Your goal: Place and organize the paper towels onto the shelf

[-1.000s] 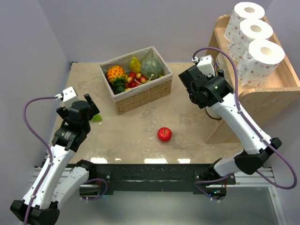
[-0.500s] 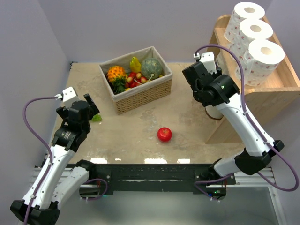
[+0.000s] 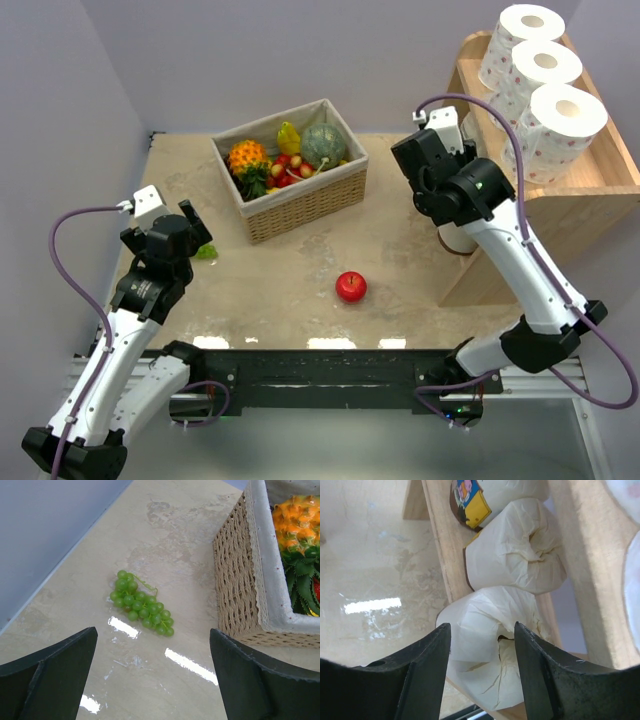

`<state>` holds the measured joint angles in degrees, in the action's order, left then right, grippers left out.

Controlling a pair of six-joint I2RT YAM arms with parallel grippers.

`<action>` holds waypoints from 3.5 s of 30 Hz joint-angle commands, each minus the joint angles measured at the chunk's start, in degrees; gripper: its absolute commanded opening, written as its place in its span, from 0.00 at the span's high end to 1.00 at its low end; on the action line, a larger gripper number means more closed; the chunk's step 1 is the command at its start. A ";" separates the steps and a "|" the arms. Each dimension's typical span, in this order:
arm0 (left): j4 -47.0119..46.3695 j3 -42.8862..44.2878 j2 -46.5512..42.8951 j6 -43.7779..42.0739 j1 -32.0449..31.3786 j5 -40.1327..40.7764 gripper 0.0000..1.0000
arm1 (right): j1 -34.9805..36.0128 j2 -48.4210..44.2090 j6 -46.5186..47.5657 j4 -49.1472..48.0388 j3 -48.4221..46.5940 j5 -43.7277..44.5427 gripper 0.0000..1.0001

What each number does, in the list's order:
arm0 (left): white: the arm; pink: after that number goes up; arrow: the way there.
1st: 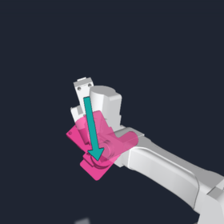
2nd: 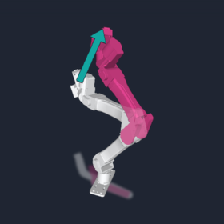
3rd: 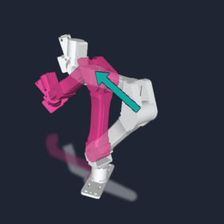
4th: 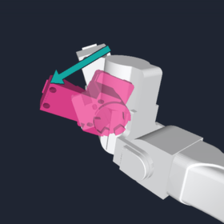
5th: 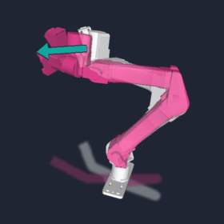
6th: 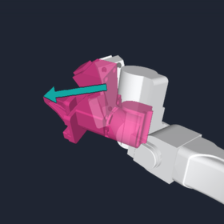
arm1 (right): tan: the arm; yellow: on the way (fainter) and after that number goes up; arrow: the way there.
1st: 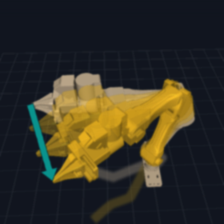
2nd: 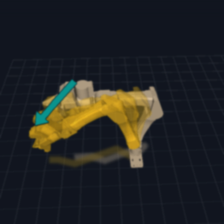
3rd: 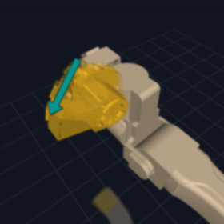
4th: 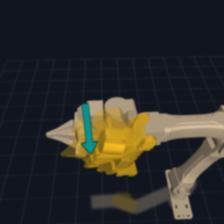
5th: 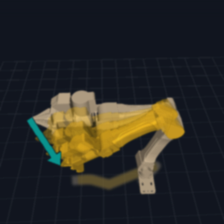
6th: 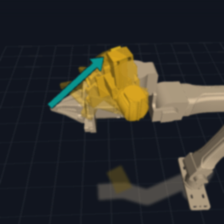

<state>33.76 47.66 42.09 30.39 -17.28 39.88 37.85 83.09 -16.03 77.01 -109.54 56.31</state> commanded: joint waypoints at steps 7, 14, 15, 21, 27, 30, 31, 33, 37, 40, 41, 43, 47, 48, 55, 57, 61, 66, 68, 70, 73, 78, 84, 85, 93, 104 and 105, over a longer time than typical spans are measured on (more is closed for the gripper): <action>-2.03 -0.11 -0.08 0.02 -0.21 1.61 0.00 | -0.49 -3.02 2.23 -4.50 10.48 3.45 0.37; -2.03 -0.11 0.01 0.02 -0.12 1.78 0.00 | -1.19 -3.81 2.06 -4.59 12.42 4.94 0.46; -2.03 -0.11 0.01 -0.07 -0.21 1.78 0.00 | -1.19 -3.72 1.54 -3.63 11.55 5.29 0.48; -2.03 -0.11 -0.25 0.02 -0.21 1.96 0.00 | -1.19 -2.06 0.65 0.50 4.70 5.39 0.43; -1.86 -0.11 -0.43 0.02 -0.21 2.13 0.00 | -1.11 -2.40 3.11 -0.28 1.70 2.23 0.28; -1.85 -0.11 -0.60 0.02 -0.12 2.13 0.00 | -1.11 -2.23 4.33 -0.63 0.73 0.64 0.28; -1.85 -0.02 -0.60 0.02 -0.21 2.13 0.00 | -1.11 -1.97 4.78 -0.81 0.29 -0.58 0.28; -1.85 -0.11 -0.78 0.02 -0.21 2.22 0.00 | -1.11 -1.88 6.70 -2.12 -0.85 -2.43 0.31; -1.85 -0.11 -0.86 0.02 -0.21 2.22 0.00 | -0.49 -1.79 8.82 -3.97 -2.17 -6.82 0.40; -1.77 -0.02 -0.95 0.11 -0.13 2.22 0.00 | 0.47 -1.70 9.79 -4.77 -1.65 -9.64 0.48; -1.85 -0.11 -0.95 0.11 -0.12 2.31 0.00 | 1.35 -1.53 9.88 -5.03 -1.38 -10.51 0.52; -1.85 -0.11 -0.95 0.02 -0.13 2.31 0.00 | 2.49 -1.61 10.32 -5.38 0.54 -11.57 0.54; -1.94 -0.02 -0.86 0.02 -0.13 2.22 0.00 | 5.91 -2.58 11.46 -7.66 6.17 -14.39 0.68; -2.03 -0.02 -0.78 0.02 -0.21 2.13 0.00 | 6.10 -2.76 11.72 -7.75 8.00 -14.65 0.71; -2.12 -0.11 -0.78 -0.16 -0.12 2.05 0.00 | 6.19 -1.79 11.64 -3.55 16.36 -2.83 0.75; -2.12 -0.11 -0.78 -0.24 -0.21 1.96 0.00 | 6.10 -1.18 9.46 -0.03 18.56 0.36 0.76; -2.21 -0.20 -0.60 -0.25 -0.21 1.78 0.00 | 5.84 -0.30 5.93 4.19 18.92 4.15 0.78; -2.21 -0.11 -0.60 -0.33 -0.12 1.78 0.00 | 4.79 -1.00 6.36 3.94 19.88 6.08 0.78; -2.21 -0.20 -0.60 -0.25 -0.21 1.87 0.00 | 3.91 -1.09 6.63 3.93 20.67 6.70 0.78; -2.29 -0.29 -0.69 -0.33 -0.12 1.87 0.00 | 3.20 -1.44 6.63 3.67 21.12 7.23 0.77; -2.21 -0.29 -0.60 -0.33 -0.21 1.78 0.00 | 2.41 -1.97 6.80 3.41 21.82 7.84 0.77; -2.29 -0.11 -0.25 -0.33 -0.21 1.61 0.00 | 1.00 -2.76 8.12 2.27 23.49 8.72 0.77; -2.38 -0.20 -0.16 -0.33 -0.21 1.61 0.00 | -0.14 -3.37 8.65 1.56 24.81 9.34 0.77; -2.38 -0.20 -0.16 -0.33 -0.21 1.61 0.00 | -0.75 -3.46 8.65 1.47 24.98 9.43 0.77; -2.38 -0.11 -0.07 -0.42 -0.13 1.61 0.00 | -2.60 -4.51 10.76 -0.99 26.04 8.90 0.76; -3.52 -0.46 -0.86 -1.56 -0.21 -1.37 0.00 | -1.38 -5.74 14.88 -8.44 17.18 -8.01 0.73; -4.05 -0.90 -0.86 -2.52 -0.21 -2.34 0.00 | -0.85 -6.18 14.98 -9.24 16.38 -10.32 0.69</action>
<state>33.54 47.64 41.91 30.26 -17.30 39.79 35.68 80.38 -3.84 73.91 -87.26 56.88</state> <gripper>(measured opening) 0.997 0.264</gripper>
